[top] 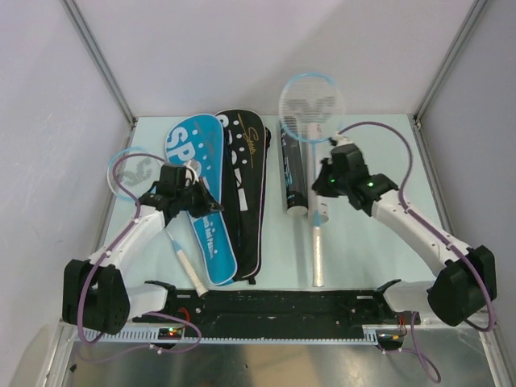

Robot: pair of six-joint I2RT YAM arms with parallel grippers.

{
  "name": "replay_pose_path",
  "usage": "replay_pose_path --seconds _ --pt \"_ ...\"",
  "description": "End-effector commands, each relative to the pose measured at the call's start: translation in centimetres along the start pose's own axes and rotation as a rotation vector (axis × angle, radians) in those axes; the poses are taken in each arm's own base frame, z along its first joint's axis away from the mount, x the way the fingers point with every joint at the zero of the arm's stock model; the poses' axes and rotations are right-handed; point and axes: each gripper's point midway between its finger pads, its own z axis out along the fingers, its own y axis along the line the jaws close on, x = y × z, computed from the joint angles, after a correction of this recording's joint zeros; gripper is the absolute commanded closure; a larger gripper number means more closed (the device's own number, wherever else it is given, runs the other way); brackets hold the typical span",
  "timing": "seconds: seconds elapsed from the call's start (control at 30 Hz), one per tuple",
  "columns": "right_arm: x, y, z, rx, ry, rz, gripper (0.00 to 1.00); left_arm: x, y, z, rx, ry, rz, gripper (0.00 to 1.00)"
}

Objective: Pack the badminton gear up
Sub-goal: Place the racket in the racket bag.

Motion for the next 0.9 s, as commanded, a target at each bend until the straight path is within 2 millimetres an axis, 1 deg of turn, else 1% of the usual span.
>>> replay_pose_path --seconds 0.0,0.03,0.1,0.23,0.3,0.5,0.7,0.8,0.87 --pt "1.7 5.7 -0.5 -0.071 0.034 -0.081 1.00 0.1 -1.7 -0.8 0.099 0.010 0.036 1.00" --pt "2.7 6.7 -0.6 -0.084 0.055 -0.106 1.00 0.1 -1.7 -0.9 0.099 0.005 0.047 1.00" --pt "4.6 8.0 -0.5 -0.090 0.096 -0.143 1.00 -0.2 -1.5 -1.2 0.089 -0.019 0.066 1.00" --pt "8.2 9.7 -0.3 -0.098 0.171 -0.205 1.00 -0.6 -1.5 -1.7 0.085 -0.049 0.094 1.00" --pt "9.6 10.2 -0.3 -0.093 0.201 -0.226 1.00 -0.5 -1.5 -1.7 0.085 -0.051 0.106 1.00" --pt "12.1 10.3 -0.2 -0.062 0.256 -0.262 1.00 -0.4 -1.3 -1.7 0.079 -0.058 0.136 1.00" --pt "14.9 10.3 -0.2 -0.021 0.324 -0.304 1.00 -0.3 -2.0 -1.8 0.085 -0.063 0.166 1.00" --pt "15.8 11.1 -0.3 -0.032 0.345 -0.332 1.00 0.0 -2.3 -1.7 0.087 -0.057 0.182 1.00" --pt "16.2 11.8 -0.4 -0.050 0.350 -0.347 1.00 0.2 -2.4 -1.5 0.088 -0.048 0.188 1.00"
